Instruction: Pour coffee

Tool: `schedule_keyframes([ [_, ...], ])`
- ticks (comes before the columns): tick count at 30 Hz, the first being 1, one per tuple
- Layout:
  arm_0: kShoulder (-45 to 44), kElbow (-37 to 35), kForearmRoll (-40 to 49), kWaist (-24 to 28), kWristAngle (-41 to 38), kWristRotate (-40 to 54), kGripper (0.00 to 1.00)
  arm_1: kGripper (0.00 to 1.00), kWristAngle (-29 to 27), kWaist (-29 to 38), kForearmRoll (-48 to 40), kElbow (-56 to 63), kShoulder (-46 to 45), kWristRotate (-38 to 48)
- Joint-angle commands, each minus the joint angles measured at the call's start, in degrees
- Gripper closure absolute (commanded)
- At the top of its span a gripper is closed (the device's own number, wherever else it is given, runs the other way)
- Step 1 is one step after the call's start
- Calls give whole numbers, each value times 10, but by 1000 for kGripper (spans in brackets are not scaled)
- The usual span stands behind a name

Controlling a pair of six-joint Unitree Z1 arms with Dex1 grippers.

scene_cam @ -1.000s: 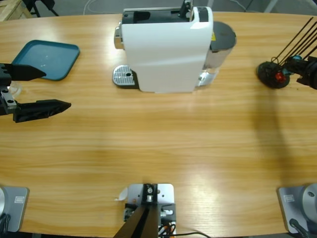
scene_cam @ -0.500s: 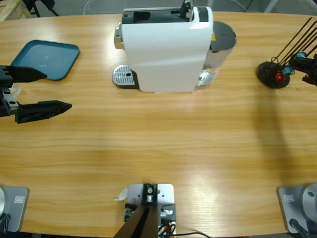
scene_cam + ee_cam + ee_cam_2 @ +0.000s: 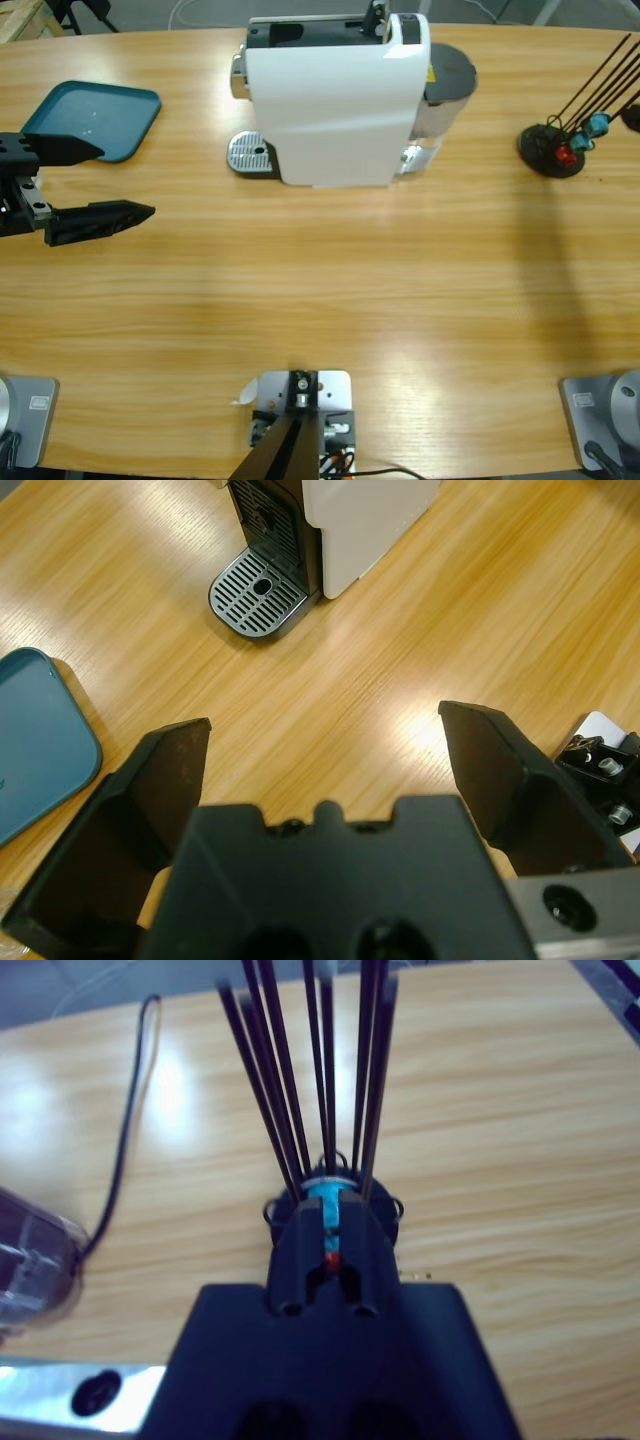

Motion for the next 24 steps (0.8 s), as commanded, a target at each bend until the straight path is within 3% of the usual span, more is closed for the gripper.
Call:
schedule_keyframes([
  [1, 21, 26, -14, -6, -6, -15, 0, 502, 2, 11, 75, -40, -24, 8],
  [2, 22, 26, -14, -6, -6, -15, 0, 381, 4, 11, 86, -40, -23, 14],
  [13, 23, 27, -16, -7, -6, -17, 0, 403, 39, 13, 36, -11, 41, 45],
  [20, 25, 28, -22, -9, -6, -19, 0, 402, 28, 13, 35, -6, 67, 44],
  [23, 22, 31, -22, -9, -6, -19, 4, 428, 26, 13, 21, -6, 94, 43],
  [24, 21, 32, -22, -9, -5, -20, 4, 485, 26, 13, 15, -5, 102, 43],
])
